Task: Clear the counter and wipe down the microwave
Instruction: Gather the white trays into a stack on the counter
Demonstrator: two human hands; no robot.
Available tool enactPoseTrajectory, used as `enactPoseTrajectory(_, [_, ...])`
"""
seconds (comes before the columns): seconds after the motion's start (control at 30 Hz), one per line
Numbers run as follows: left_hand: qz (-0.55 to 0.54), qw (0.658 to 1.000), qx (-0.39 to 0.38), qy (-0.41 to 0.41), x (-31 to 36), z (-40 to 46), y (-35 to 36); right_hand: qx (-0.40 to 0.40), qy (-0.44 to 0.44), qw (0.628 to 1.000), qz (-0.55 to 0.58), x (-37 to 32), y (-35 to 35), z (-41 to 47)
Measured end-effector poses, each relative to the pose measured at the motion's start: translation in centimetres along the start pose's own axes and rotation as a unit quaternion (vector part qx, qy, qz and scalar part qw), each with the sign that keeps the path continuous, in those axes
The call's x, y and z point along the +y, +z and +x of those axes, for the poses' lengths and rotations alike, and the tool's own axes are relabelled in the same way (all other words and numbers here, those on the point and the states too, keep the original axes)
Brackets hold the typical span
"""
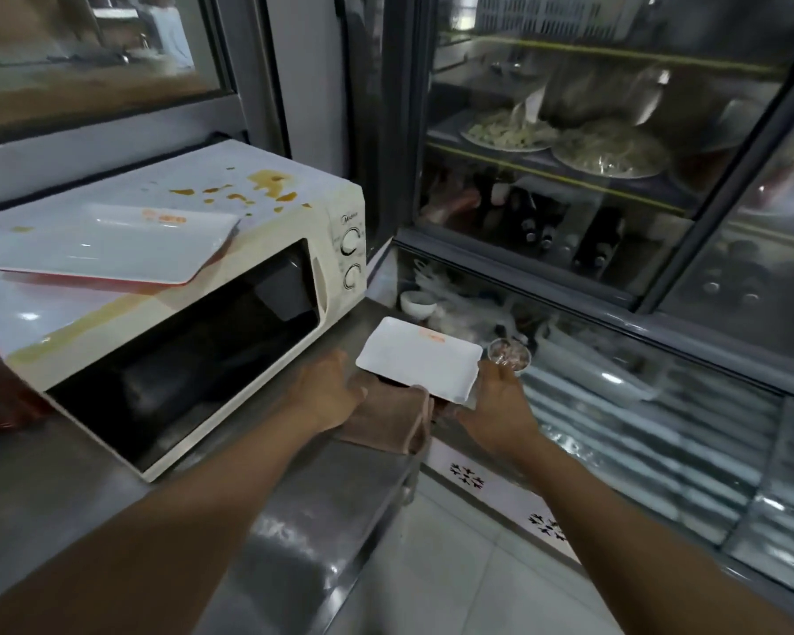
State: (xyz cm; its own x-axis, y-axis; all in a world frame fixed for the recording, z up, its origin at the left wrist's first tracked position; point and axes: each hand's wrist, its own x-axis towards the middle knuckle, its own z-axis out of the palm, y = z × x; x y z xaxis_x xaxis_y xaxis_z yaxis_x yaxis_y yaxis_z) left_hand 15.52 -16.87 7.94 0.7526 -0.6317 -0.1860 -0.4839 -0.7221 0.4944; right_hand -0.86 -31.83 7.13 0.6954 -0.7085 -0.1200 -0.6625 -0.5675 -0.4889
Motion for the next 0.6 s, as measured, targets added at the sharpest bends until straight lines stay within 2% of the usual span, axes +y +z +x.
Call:
enactPoseTrajectory(0.2, [-0.016, 1.0, -0.009, -0.008, -0.6, 7.5, 2.7, 0.007, 0.037, 0.999, 0.005, 1.9, 1.6, 4.8])
enactPoseTrajectory(0.33, [-0.024, 0.999, -0.042, -0.002, -1.3, 12.5, 4.9, -0.026, 0.073, 0.997, -0.02, 3.2, 3.4, 8.1])
enactPoseTrajectory(0.5, [-0.044, 0.998, -0.042, -0.02, -1.8, 16.8, 6.8, -0.03, 0.147, 0.988, 0.035, 4.4, 5.4, 11.2])
enactPoseTrajectory(0.6, [0.012, 0.999, -0.044, -0.015, -1.8, 18.6, 7.6, -0.018, 0.166, 0.985, 0.048, 4.9, 6.3, 12.5])
